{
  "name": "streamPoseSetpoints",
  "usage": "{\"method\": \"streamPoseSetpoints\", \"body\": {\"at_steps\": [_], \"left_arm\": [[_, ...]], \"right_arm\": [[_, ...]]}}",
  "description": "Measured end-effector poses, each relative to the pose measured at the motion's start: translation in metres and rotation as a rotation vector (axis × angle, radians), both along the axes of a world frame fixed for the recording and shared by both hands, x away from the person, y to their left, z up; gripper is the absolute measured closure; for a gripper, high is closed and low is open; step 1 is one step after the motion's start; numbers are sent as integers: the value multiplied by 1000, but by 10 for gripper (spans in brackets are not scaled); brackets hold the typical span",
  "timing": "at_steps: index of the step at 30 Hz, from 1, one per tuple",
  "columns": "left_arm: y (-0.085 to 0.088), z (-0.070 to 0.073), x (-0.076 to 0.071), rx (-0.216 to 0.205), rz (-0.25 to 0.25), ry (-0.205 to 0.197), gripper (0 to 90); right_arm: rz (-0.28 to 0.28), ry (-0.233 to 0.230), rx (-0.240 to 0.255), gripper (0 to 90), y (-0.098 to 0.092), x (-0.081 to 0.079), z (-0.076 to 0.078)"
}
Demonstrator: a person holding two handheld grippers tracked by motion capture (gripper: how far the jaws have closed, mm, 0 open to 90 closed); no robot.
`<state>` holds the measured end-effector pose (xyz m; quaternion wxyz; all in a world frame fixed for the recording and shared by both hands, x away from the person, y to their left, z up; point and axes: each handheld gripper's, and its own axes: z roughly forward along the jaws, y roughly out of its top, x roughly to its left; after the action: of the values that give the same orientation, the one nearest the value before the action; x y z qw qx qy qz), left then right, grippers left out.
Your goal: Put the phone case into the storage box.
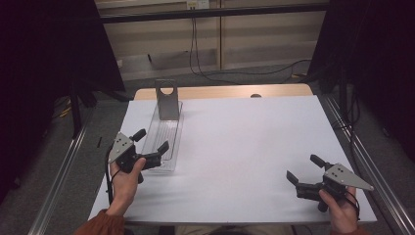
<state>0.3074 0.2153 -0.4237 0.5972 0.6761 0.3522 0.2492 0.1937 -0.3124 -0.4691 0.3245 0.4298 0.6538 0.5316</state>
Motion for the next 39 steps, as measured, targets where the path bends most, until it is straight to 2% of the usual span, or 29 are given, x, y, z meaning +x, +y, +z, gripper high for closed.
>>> {"method": "streamPoseSetpoints", "body": {"at_steps": [1,3,7,9,10,13,15,16,17,20,22,26,27,29,32,33,34,35,36,37,39], "left_arm": [[2,-1,-2,-5,2,13,32],[5,-3,-7,18,29,-1,32],[10,-6,-15,18,34,-7,31],[13,-10,-22,41,63,-14,28],[14,-11,-23,30,68,-8,27],[17,-13,-29,34,95,4,26],[19,-15,-33,43,96,10,24],[18,-17,-35,33,99,12,24],[19,-18,-36,45,92,13,24],[19,-22,-41,40,113,20,26],[20,-24,-43,51,123,28,30],[23,-27,-48,44,104,29,29],[25,-27,-48,59,104,29,29],[28,-29,-50,47,117,35,29],[32,-31,-53,41,105,44,25],[33,-32,-53,36,117,46,23],[33,-32,-55,60,131,43,23],[32,-31,-56,80,124,31,23],[31,-31,-57,85,128,19,23],[31,-30,-58,92,111,18,23],[31,-30,-61,70,108,14,23]], "right_arm": [[-1,-1,0,1,0,0,0],[5,-2,-3,0,0,1,0],[4,1,1,1,2,2,0],[11,3,-2,0,2,2,0],[10,3,-2,1,2,2,0],[8,1,2,1,2,3,0],[11,-1,-1,0,1,3,0],[10,0,-1,1,2,3,0],[11,0,-2,1,2,2,0],[7,0,3,0,1,2,0],[4,-1,4,0,1,2,0],[4,-4,2,0,0,2,0],[-1,-4,5,1,0,2,0],[0,-5,3,1,0,2,0],[-2,-3,4,1,0,2,0],[-3,-1,7,0,0,2,1],[-1,-2,3,0,0,2,0],[3,1,1,0,-1,2,0],[-2,-2,5,0,0,3,0],[3,-2,1,0,0,2,0],[-2,-3,5,0,1,2,0]]}}
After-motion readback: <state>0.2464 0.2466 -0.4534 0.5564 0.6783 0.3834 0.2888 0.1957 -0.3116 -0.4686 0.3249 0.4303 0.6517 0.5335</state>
